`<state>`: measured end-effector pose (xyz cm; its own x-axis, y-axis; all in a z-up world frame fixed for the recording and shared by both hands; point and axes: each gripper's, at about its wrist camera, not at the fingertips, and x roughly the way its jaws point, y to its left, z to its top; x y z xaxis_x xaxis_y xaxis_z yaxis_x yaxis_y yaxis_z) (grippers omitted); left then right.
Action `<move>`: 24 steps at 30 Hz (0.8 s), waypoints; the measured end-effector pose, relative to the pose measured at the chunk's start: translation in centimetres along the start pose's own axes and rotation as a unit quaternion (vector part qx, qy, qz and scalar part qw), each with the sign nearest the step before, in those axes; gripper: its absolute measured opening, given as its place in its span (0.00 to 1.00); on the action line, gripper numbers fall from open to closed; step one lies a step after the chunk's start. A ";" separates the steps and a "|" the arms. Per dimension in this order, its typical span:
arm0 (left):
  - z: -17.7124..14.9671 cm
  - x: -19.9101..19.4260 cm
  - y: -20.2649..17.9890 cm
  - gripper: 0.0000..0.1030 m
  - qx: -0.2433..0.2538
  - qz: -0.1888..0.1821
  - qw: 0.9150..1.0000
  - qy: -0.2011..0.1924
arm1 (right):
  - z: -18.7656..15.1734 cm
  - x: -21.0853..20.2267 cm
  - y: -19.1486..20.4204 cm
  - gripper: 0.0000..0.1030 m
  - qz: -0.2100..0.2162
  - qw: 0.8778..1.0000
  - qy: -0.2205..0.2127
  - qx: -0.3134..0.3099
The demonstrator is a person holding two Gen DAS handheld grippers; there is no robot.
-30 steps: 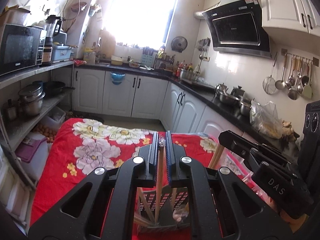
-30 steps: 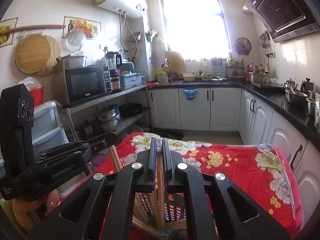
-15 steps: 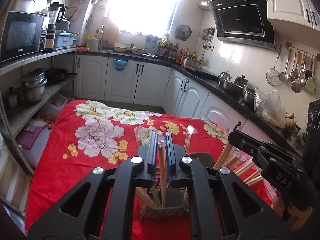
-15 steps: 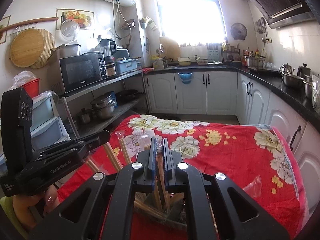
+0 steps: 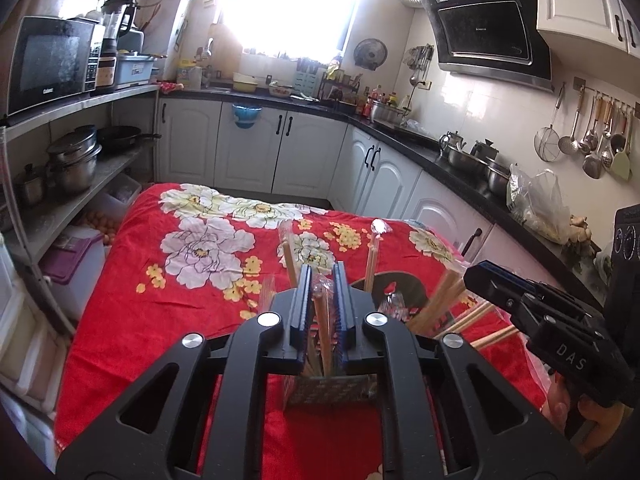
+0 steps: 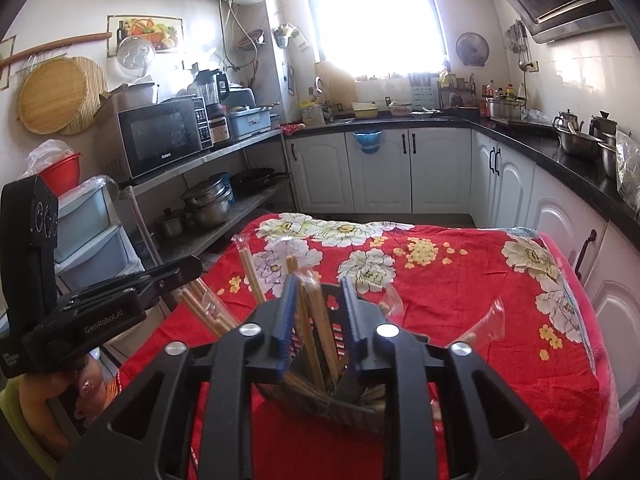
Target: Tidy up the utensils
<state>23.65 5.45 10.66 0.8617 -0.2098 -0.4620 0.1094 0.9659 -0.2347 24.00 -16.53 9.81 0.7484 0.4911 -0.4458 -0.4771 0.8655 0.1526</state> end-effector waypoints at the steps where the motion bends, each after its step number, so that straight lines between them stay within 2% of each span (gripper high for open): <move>1: -0.1 -0.1 0.0 0.10 -0.001 0.000 1.000 0.003 | -0.1 -0.1 0.0 0.26 -0.001 1.000 0.001 0.000; 8: -0.6 -1.5 0.2 0.29 -0.008 0.001 1.000 0.007 | -1.0 -1.2 0.1 0.33 -0.002 1.000 0.006 0.000; 24: -3.3 -6.5 0.6 0.60 -0.014 -0.002 1.000 0.005 | -4.1 -5.3 0.9 0.59 0.002 1.000 0.005 0.003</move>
<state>16.48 6.85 10.71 0.8563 -0.2148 -0.4697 0.0986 0.9607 -0.2595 17.68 -18.77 8.68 0.7420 0.4928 -0.4545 -0.4768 0.8645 0.1591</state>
